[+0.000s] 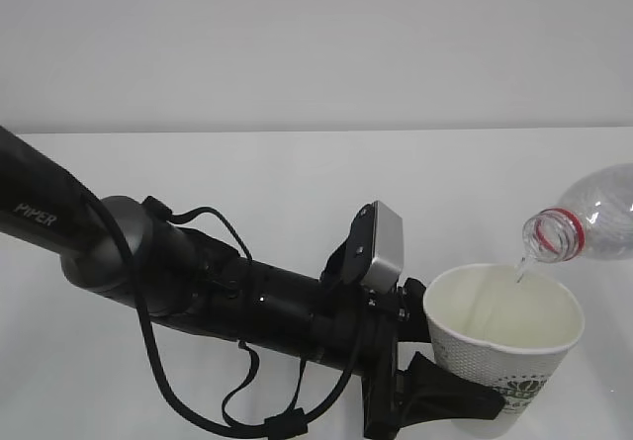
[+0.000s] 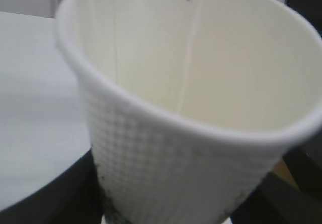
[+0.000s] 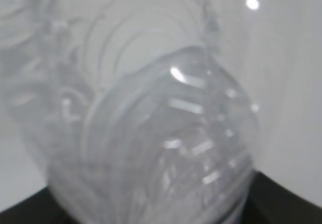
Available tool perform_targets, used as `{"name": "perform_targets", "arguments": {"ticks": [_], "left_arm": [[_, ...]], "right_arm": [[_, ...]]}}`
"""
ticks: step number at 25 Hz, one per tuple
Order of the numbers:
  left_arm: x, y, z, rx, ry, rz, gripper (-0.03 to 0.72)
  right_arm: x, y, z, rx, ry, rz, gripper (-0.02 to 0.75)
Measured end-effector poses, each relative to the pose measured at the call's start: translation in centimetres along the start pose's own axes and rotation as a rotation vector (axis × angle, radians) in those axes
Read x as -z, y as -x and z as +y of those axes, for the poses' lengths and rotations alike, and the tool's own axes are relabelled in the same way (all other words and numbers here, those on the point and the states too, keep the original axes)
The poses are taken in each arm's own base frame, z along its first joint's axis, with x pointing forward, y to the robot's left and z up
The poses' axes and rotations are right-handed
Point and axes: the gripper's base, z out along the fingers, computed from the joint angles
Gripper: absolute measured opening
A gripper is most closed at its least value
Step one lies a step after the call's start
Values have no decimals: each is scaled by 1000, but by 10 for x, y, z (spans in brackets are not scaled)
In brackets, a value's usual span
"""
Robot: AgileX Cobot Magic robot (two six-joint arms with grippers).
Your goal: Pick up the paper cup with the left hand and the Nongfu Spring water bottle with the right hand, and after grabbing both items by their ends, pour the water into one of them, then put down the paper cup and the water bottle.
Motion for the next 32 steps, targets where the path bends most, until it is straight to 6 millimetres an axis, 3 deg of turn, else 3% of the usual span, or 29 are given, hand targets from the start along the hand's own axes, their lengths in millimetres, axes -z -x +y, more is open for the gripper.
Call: {"name": "perform_targets", "arguments": {"ticks": [32], "left_arm": [[0, 0, 0, 0, 0, 0, 486]], "right_arm": [[0, 0, 0, 16, 3, 3, 421]]}}
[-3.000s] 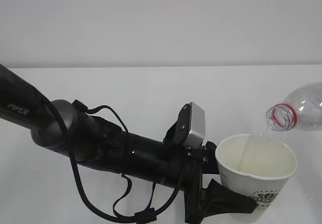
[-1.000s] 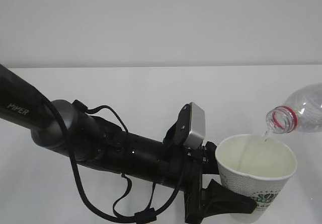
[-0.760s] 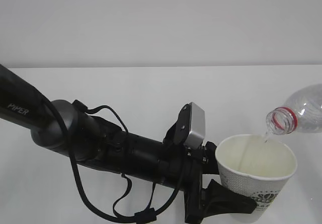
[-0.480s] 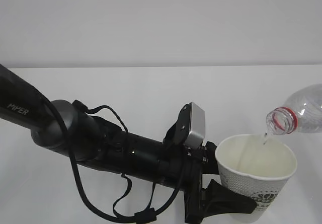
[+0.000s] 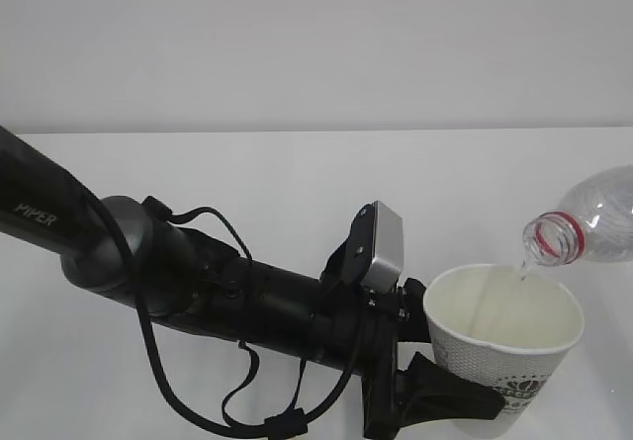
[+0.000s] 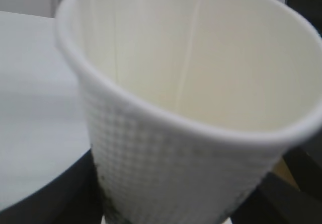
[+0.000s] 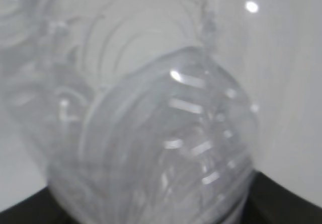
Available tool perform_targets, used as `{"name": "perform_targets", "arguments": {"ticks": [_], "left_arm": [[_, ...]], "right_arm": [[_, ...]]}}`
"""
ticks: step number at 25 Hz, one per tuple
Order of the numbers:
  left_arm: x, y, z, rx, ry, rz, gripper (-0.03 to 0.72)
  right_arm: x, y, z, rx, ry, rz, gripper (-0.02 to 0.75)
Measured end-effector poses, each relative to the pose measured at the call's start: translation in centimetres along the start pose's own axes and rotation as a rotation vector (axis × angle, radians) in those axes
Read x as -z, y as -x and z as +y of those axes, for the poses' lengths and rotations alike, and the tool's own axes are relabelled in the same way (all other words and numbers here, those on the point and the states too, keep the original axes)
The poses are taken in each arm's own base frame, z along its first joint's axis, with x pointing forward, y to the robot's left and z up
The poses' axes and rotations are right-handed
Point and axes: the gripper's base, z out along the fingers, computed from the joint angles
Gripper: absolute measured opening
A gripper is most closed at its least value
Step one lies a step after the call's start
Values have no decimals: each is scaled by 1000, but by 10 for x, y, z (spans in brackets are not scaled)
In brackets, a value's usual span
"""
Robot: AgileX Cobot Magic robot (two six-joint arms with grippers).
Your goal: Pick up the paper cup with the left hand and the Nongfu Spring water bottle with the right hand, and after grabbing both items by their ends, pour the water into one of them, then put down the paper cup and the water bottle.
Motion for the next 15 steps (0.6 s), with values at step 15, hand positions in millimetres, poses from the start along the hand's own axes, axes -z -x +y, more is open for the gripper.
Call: {"name": "perform_targets", "arguments": {"ticks": [15], "left_arm": [[0, 0, 0, 0, 1, 1, 486]], "right_arm": [[0, 0, 0, 3, 0, 0, 421]]}}
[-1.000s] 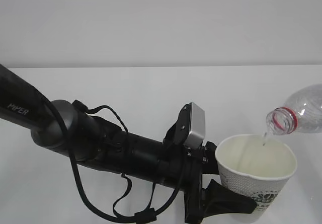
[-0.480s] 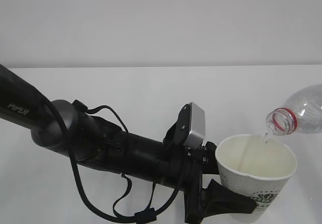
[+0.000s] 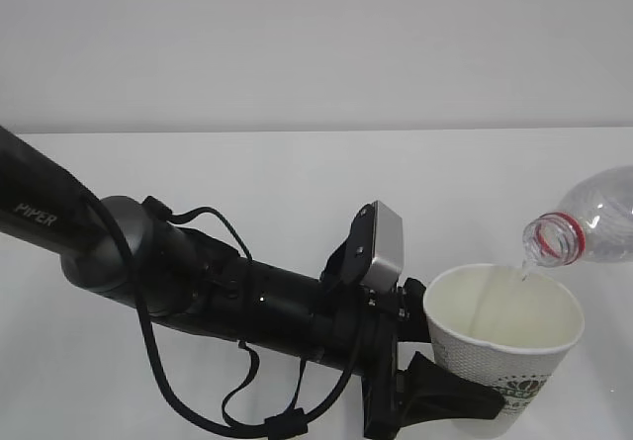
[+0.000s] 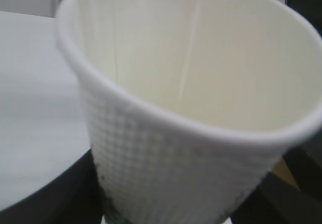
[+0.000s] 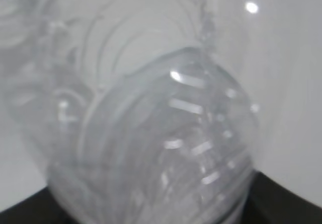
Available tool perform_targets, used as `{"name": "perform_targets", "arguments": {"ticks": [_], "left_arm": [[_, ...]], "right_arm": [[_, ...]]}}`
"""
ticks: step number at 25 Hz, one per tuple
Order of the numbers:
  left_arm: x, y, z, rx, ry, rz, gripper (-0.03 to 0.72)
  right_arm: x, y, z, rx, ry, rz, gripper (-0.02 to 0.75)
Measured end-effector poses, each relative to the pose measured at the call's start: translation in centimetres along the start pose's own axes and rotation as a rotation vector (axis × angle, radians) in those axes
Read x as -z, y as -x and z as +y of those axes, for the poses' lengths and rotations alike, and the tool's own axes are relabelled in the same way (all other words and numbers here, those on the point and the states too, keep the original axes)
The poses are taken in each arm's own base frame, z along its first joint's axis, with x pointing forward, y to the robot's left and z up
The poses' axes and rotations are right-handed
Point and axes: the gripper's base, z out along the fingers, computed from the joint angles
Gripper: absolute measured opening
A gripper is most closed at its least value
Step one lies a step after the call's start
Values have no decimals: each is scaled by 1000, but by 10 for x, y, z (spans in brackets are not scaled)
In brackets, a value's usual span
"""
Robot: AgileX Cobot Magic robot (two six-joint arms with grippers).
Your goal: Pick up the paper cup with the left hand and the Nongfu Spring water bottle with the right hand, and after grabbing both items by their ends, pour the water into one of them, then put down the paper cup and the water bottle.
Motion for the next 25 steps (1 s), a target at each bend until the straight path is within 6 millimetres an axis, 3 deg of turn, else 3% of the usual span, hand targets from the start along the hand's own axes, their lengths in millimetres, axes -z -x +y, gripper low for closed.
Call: {"name": "perform_targets", "arguments": {"ticks": [25], "left_arm": [[0, 0, 0, 1, 2, 1, 486]], "right_arm": [[0, 0, 0, 12, 1, -1, 421]]}}
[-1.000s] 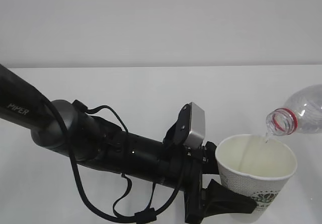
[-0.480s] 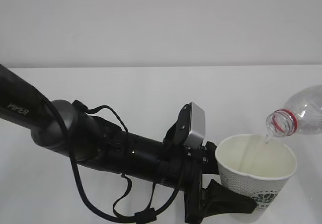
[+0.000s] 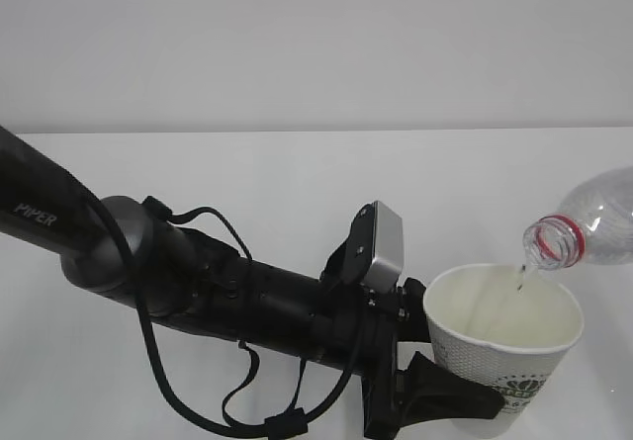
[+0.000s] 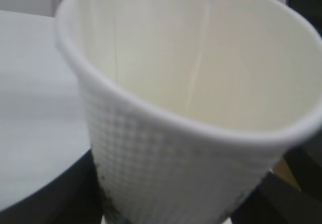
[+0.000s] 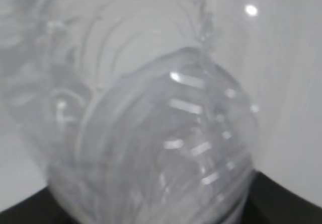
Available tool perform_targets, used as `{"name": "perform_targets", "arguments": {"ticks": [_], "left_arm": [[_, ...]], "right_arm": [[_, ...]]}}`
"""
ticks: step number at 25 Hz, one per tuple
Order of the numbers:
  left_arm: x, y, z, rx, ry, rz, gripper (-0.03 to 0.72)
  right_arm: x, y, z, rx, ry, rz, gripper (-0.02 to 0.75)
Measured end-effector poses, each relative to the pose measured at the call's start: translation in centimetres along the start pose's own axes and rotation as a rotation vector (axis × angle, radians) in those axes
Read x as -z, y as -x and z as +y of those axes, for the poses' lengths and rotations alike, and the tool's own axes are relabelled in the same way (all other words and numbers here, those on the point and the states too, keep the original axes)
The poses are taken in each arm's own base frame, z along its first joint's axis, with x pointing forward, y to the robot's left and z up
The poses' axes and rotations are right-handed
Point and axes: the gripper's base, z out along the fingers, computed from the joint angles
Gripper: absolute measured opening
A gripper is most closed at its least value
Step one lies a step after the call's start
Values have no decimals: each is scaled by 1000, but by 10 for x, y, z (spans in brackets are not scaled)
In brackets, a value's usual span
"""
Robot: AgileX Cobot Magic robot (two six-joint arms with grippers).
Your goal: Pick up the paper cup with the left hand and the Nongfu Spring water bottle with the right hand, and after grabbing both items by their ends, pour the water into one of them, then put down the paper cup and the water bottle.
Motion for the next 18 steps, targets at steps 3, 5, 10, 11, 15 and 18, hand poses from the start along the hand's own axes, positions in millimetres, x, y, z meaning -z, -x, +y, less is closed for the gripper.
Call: {"name": "perform_targets", "arguments": {"ticks": [3, 5, 10, 11, 15, 18], "left_arm": [[0, 0, 0, 0, 0, 0, 486], [0, 0, 0, 0, 0, 0, 486], [0, 0, 0, 0, 0, 0, 486], [0, 0, 0, 0, 0, 0, 486], [0, 0, 0, 0, 0, 0, 486], [0, 0, 0, 0, 0, 0, 486]], "right_arm": [[0, 0, 0, 0, 0, 0, 421], [0, 0, 0, 0, 0, 0, 421], [0, 0, 0, 0, 0, 0, 421], [0, 0, 0, 0, 0, 0, 421], [0, 0, 0, 0, 0, 0, 421], [0, 0, 0, 0, 0, 0, 421]]}}
